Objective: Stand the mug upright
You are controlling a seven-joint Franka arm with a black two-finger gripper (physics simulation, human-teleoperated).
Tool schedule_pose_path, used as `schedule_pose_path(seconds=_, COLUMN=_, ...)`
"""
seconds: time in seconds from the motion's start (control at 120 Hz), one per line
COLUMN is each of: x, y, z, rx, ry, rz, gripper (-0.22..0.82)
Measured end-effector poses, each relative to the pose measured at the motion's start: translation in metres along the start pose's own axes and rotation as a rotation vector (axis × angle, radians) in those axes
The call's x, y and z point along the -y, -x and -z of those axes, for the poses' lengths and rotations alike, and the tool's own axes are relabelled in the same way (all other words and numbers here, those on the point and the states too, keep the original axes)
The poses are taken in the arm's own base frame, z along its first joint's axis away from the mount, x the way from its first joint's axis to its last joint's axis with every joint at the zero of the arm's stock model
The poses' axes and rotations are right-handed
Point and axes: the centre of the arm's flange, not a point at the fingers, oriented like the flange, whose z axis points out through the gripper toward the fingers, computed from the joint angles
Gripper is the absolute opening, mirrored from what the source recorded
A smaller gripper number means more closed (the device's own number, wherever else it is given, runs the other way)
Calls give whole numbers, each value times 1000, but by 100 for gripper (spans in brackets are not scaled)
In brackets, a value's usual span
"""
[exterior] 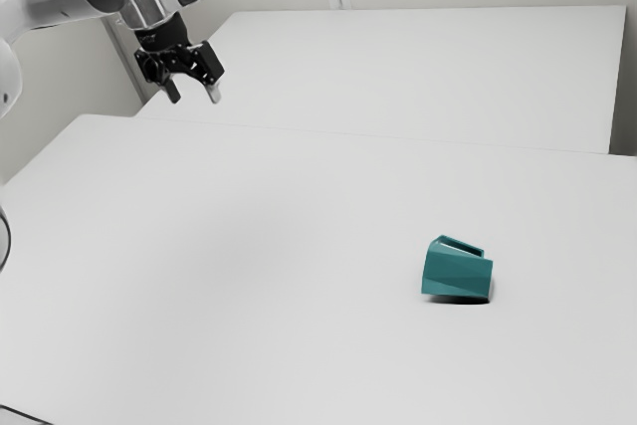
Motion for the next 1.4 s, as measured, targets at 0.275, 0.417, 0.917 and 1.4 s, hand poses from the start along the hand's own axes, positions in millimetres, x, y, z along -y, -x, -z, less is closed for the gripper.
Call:
schedule_pose_path(seconds=0.275, x=-3, y=2, z=-5, rx=27, ry=11, rz=-6, gripper=60)
schedule_pose_path(seconds=0.417, x=-54, y=-2, z=-24, rx=45, ry=72, rz=-85, gripper=60)
schedule_pose_path(seconds=0.917, x=-165, y=11, z=-176, rx=18, ry=611, rz=-52, gripper=60)
schedule_pose_path(seconds=1.4, x=-223, y=18, z=-300, rx=26, ry=792, rz=73, gripper=60)
